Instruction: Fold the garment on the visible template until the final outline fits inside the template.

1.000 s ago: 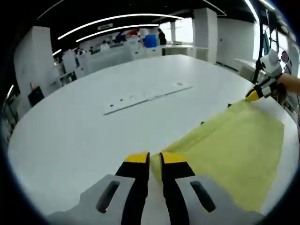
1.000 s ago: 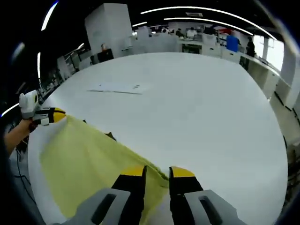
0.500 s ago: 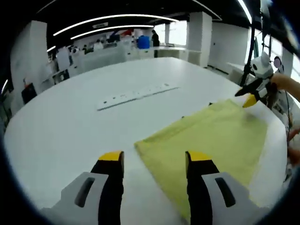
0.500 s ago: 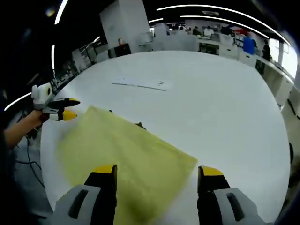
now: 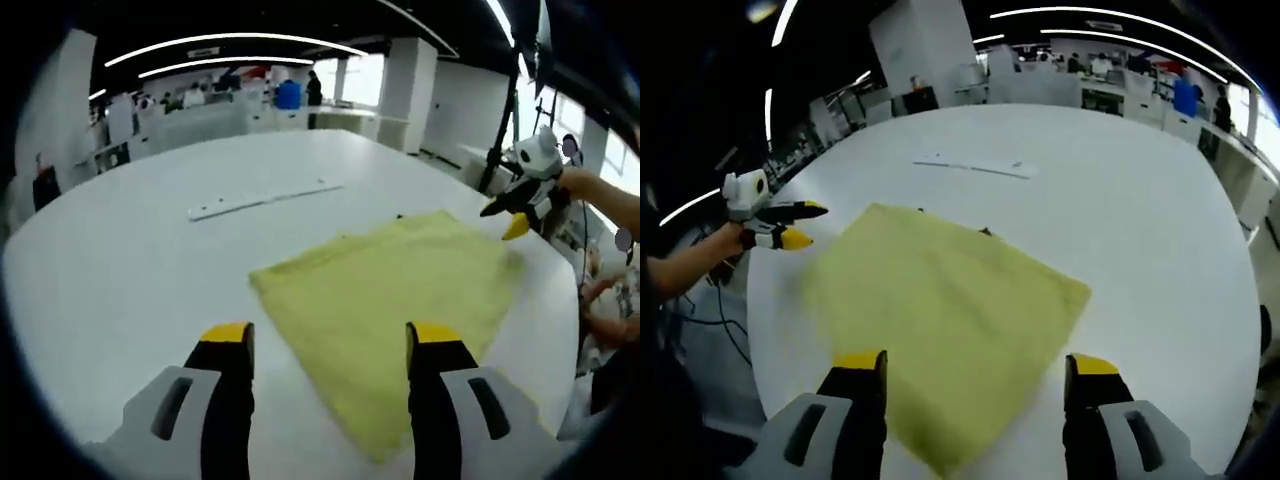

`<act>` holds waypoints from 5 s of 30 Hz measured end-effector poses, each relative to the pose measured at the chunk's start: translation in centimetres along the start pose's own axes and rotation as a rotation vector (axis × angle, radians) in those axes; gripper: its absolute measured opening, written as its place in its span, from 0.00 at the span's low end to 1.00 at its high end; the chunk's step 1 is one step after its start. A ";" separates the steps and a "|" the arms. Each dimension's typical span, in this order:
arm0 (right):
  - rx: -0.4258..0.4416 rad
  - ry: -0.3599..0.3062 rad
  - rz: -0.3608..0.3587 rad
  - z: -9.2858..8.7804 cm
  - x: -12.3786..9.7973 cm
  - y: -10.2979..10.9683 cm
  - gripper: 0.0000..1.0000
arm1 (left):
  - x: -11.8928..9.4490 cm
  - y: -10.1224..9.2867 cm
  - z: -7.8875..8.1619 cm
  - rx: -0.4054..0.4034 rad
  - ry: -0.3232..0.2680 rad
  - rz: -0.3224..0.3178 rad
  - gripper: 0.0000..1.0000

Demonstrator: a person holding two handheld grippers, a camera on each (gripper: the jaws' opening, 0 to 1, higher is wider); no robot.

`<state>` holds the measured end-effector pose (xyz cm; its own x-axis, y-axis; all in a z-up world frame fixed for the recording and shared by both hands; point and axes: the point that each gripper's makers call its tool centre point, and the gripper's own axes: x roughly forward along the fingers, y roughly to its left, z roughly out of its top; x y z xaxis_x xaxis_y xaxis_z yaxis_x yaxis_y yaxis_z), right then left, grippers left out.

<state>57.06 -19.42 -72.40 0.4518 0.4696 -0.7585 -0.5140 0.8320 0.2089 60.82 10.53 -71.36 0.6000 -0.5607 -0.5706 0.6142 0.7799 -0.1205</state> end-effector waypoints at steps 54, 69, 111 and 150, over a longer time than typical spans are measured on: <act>-0.111 0.004 0.012 -8.5 -1.3 1.2 0.00 | -3.4 -2.8 -8.3 -0.131 0.026 -0.055 0.01; -0.256 0.056 0.024 -9.7 -1.3 1.4 0.00 | -3.5 -2.8 -9.2 -0.139 0.064 -0.037 0.00; -0.155 0.091 0.011 -12.0 -3.1 2.5 0.05 | -6.0 -3.8 -11.3 -0.075 0.114 -0.015 0.03; -0.053 -0.304 0.022 -3.6 -9.4 9.6 0.98 | -12.0 -7.2 -4.1 -0.038 -0.111 0.004 0.93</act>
<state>45.30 -16.94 -65.49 0.6334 0.5614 -0.5326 -0.5603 0.8074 0.1847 47.11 12.82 -66.93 0.6572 -0.5831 -0.4776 0.5927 0.7912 -0.1505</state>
